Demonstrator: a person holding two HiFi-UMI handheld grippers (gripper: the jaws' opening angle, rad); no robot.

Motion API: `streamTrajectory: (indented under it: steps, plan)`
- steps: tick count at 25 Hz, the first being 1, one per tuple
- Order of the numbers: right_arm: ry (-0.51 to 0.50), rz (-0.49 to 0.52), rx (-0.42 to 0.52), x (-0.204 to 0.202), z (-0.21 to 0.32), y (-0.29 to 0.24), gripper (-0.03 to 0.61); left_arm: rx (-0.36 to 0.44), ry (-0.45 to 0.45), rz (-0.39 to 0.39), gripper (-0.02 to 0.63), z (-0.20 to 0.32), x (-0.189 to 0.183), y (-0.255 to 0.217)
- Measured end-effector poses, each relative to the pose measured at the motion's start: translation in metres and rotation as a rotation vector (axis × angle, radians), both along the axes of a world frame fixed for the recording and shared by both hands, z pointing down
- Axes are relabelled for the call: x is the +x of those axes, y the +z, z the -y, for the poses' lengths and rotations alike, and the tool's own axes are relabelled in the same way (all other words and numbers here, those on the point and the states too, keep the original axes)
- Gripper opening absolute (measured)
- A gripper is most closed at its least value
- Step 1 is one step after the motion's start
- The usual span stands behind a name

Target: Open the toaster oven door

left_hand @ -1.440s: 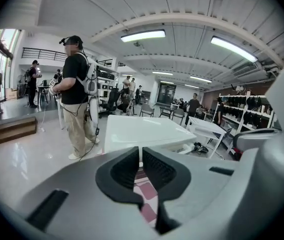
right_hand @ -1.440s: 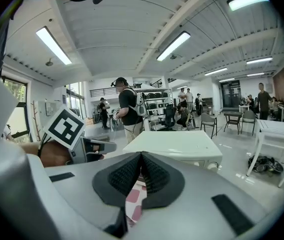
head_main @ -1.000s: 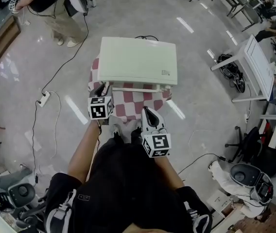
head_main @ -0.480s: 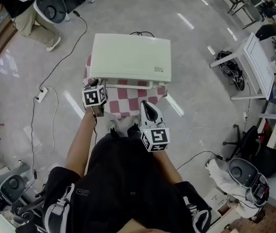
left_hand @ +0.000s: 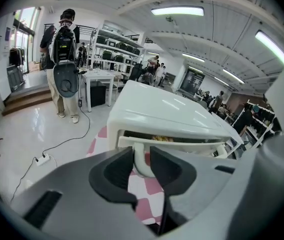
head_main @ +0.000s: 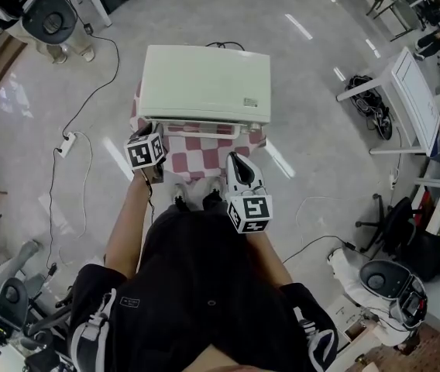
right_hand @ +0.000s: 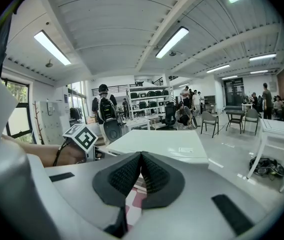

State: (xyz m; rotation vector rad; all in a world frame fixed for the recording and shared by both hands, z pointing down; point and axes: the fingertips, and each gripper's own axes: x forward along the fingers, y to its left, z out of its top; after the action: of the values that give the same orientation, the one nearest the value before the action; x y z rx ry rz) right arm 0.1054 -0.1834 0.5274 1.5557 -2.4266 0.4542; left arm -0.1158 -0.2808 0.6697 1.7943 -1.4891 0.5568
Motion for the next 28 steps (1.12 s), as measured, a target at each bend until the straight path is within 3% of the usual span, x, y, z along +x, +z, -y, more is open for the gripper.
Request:
streamTrajectory:
  steps: [11, 28]
  plan:
    - [0.034, -0.014, -0.064, 0.012, -0.008, 0.022, 0.023, -0.036, -0.035, -0.033, 0.097, -0.035, -0.007, 0.017]
    - [0.102, -0.040, -0.168, 0.030, -0.022, 0.062, 0.023, -0.091, -0.003, -0.031, 0.094, -0.074, -0.009, 0.044]
